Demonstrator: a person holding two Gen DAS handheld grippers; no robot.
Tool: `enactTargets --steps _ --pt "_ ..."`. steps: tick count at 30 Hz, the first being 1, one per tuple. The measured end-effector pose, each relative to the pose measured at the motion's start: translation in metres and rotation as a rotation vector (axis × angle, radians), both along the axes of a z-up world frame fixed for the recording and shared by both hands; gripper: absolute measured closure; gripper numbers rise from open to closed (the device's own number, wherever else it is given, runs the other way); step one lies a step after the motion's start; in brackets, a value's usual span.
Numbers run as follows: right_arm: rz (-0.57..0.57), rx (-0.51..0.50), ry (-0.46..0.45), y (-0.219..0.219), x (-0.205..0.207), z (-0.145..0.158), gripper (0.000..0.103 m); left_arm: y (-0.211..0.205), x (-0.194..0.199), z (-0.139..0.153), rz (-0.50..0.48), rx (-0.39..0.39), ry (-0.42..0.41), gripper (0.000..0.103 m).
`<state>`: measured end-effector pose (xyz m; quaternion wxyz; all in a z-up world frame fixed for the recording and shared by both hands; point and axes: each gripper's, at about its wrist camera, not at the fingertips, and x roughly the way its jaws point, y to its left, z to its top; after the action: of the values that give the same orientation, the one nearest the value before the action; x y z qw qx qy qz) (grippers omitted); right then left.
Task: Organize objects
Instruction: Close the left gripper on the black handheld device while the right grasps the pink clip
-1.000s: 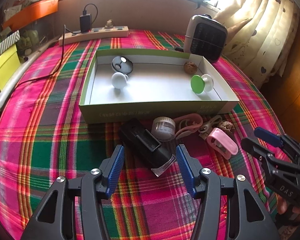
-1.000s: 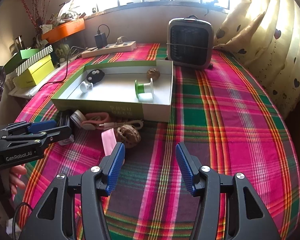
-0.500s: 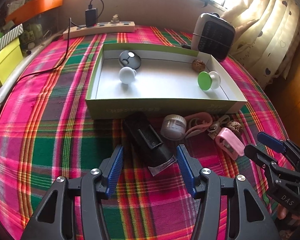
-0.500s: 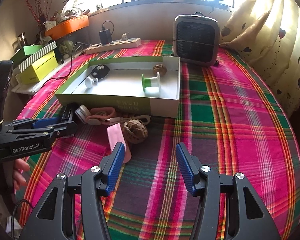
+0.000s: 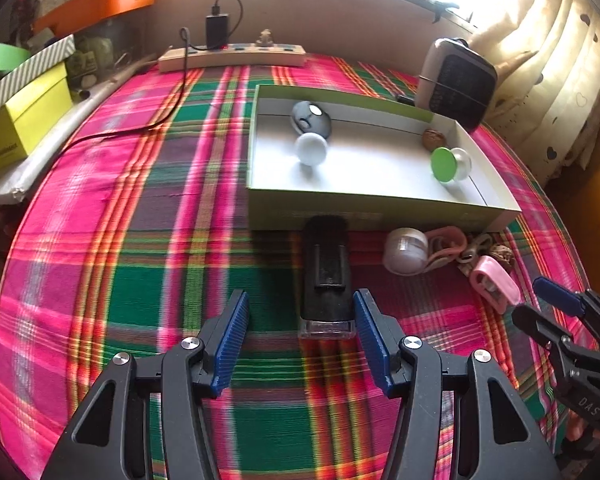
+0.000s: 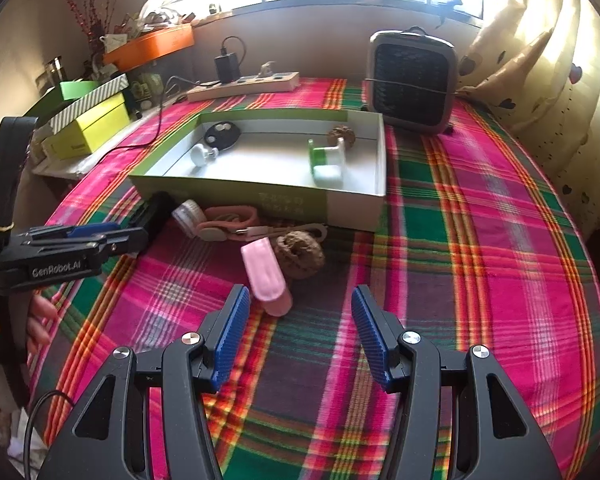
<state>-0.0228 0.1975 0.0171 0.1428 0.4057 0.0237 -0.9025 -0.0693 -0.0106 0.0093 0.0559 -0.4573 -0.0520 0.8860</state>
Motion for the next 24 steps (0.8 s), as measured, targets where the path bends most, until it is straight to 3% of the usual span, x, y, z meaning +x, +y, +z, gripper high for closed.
enactTargets --steps 13,24 --pt "0.086 -0.025 -0.046 -0.018 -0.011 -0.013 0.049 -0.02 -0.002 0.0 0.038 -0.016 -0.002 0.05" --pt "0.109 -0.024 -0.057 -0.028 -0.022 -0.014 0.049 -0.017 -0.01 0.0 -0.042 -0.043 0.017 0.05"
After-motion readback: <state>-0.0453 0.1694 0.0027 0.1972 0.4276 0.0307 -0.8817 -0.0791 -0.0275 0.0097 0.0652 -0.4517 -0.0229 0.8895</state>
